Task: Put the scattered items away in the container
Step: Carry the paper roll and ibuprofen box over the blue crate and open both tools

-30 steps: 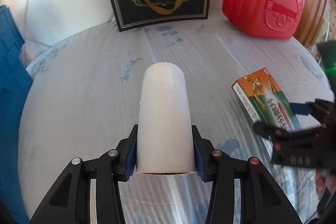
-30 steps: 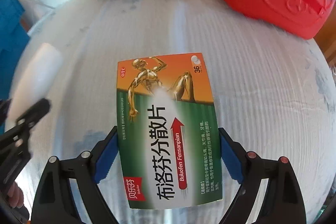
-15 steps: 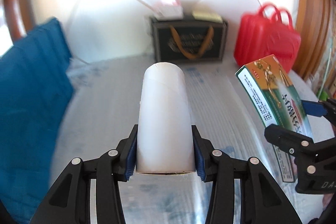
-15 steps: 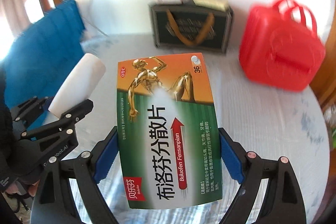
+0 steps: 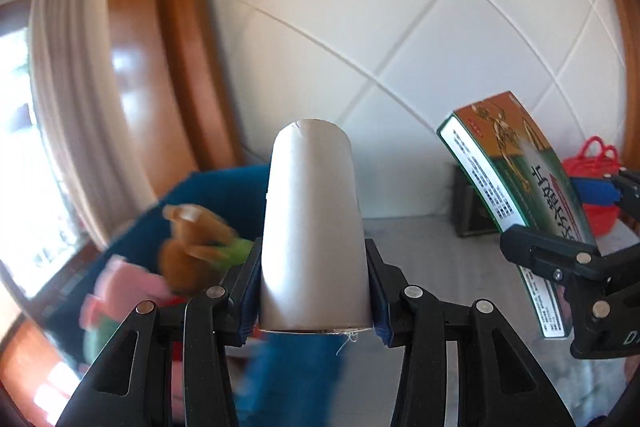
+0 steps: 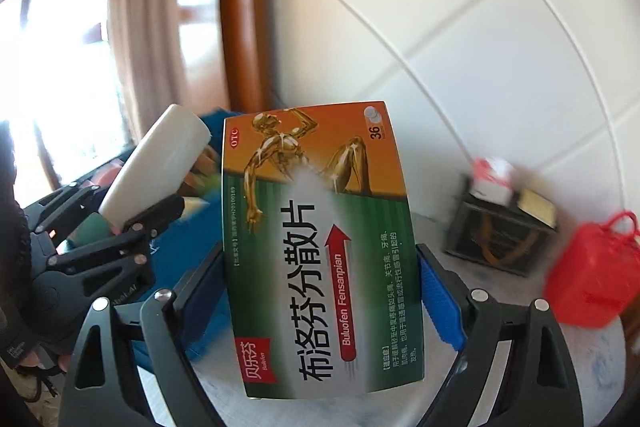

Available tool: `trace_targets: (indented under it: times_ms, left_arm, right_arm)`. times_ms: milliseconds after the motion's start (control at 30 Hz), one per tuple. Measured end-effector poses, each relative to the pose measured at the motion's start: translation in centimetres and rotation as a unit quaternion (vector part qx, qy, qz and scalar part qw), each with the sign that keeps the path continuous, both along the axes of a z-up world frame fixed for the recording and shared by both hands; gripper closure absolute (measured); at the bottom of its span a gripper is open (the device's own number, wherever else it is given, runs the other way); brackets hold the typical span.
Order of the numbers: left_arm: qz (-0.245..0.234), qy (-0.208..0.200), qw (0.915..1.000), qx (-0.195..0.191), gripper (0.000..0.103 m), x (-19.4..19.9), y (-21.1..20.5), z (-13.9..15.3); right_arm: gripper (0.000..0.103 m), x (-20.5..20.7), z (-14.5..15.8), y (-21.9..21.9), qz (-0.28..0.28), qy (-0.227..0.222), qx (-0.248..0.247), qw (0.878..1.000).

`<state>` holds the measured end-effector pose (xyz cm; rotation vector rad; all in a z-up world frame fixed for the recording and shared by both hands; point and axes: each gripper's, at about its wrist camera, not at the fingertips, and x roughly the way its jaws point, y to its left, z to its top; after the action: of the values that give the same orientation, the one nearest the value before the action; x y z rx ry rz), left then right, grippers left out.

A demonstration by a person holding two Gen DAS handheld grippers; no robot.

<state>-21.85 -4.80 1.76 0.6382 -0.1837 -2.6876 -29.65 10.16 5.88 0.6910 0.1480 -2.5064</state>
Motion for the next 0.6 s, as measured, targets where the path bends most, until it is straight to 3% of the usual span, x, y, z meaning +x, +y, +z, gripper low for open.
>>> trace_targets:
  times_ms: [133, 300, 467, 600]
  left_arm:
    - [0.022, -0.013, 0.9996, -0.008, 0.059, 2.3, -7.8, 0.8]
    - [0.024, -0.069, 0.9969, 0.031, 0.059, 2.3, -15.5, -2.2]
    - [0.031, -0.099, 0.992, 0.072, 0.059, 1.7, -20.1, -5.0]
    - [0.022, -0.094, 0.9932, 0.065, 0.055, 1.5, -21.1, -5.7]
  right_arm:
    - [0.014, 0.3, 1.4, -8.6, 0.033, 0.0, -0.021, 0.999]
    - [0.014, -0.4, -0.2, -17.8, 0.041, -0.04, -0.017, 0.998]
    - [0.014, -0.8, -3.1, -23.6, 0.03, -0.086, 0.028, 0.995]
    - [0.014, -1.8, -5.0, -25.8, 0.02, -0.103, 0.068, 0.992]
